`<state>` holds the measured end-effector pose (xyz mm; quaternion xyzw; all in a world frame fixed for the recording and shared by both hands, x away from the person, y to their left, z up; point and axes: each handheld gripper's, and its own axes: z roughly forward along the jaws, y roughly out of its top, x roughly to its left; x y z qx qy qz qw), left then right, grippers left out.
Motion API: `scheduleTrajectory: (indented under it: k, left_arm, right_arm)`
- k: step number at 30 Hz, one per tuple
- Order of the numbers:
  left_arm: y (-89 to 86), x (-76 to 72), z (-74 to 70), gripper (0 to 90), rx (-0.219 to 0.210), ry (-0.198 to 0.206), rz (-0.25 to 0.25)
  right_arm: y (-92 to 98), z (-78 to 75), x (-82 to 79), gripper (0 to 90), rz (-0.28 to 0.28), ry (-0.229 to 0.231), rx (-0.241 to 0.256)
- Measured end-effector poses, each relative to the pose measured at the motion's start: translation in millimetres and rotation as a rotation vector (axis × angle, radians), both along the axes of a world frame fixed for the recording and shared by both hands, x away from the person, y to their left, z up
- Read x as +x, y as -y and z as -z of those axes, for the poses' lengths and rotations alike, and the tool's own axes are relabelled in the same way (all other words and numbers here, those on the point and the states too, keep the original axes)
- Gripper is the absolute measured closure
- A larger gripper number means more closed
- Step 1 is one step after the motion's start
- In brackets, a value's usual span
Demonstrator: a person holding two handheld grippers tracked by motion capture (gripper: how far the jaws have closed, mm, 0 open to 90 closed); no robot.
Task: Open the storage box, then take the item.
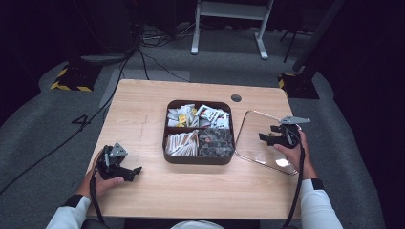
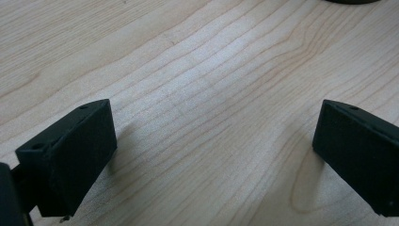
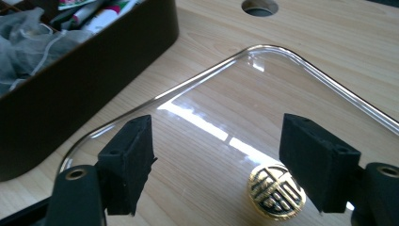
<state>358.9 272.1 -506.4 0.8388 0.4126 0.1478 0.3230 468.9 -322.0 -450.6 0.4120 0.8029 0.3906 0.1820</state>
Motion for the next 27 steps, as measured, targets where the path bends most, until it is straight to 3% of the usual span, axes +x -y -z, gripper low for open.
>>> scheduleTrajectory:
  k: [14, 20, 23, 25, 27]
  left_arm:
    - [0.0, -0.1, 0.0, 0.4, 0.000, -0.002, -0.001]
    - [0.0, 0.0, 0.0, 0.5, 0.000, 0.000, 0.001]
    - [0.0, -0.2, -0.1, 0.5, 0.000, -0.002, -0.001]
    - [0.0, 0.0, 0.0, 0.4, 0.000, -0.001, 0.001]
    - [0.0, 0.0, 0.0, 0.5, 0.000, 0.000, 0.001]
  right_arm:
    - [-31.9, -22.7, -3.7, 29.1, -0.082, 0.050, -0.011]
    - [-53.5, -41.4, -0.9, 29.2, -0.124, 0.088, -0.025]
    - [-62.0, -45.0, 2.3, 29.3, -0.142, 0.085, -0.018]
    - [-79.6, -47.0, 9.3, 28.9, -0.177, 0.079, -0.043]
    - [-83.9, -46.9, 11.2, 28.8, -0.185, 0.074, -0.046]
